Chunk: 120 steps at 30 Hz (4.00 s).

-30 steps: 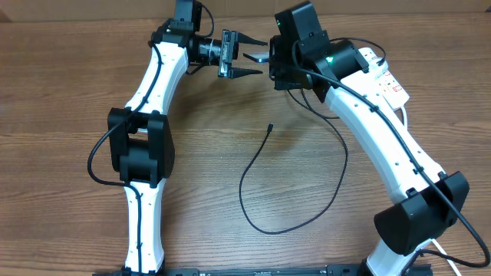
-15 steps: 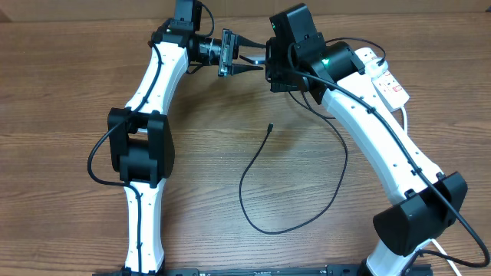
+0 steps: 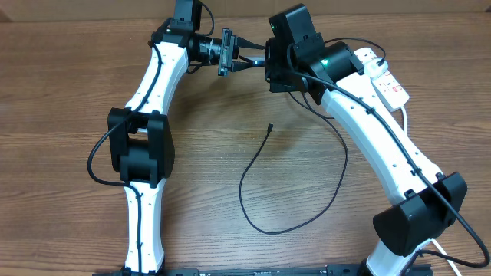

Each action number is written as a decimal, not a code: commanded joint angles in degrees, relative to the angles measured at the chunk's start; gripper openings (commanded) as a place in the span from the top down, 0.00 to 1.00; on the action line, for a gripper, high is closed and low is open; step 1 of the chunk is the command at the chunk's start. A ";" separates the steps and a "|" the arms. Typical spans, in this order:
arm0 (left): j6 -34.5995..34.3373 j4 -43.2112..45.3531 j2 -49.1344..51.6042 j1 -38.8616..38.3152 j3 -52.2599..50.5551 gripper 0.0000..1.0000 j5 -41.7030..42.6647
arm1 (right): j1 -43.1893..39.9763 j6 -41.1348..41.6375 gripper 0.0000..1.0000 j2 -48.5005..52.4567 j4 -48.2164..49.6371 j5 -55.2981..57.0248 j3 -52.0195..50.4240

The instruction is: Plug charger to phone and switch on socket

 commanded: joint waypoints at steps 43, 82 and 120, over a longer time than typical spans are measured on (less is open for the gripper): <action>71.65 -13.11 -3.13 6.84 1.29 0.96 -11.72 | -9.16 -65.75 0.00 -1.33 -8.59 -8.63 -0.68; 67.78 -39.12 -28.72 3.74 1.16 0.96 -80.50 | -1.90 -67.14 0.62 18.86 -6.99 -8.55 -10.45; 67.78 -39.12 -28.72 3.74 1.16 0.96 -80.35 | -0.15 -67.12 0.82 23.26 -5.46 -10.40 -10.45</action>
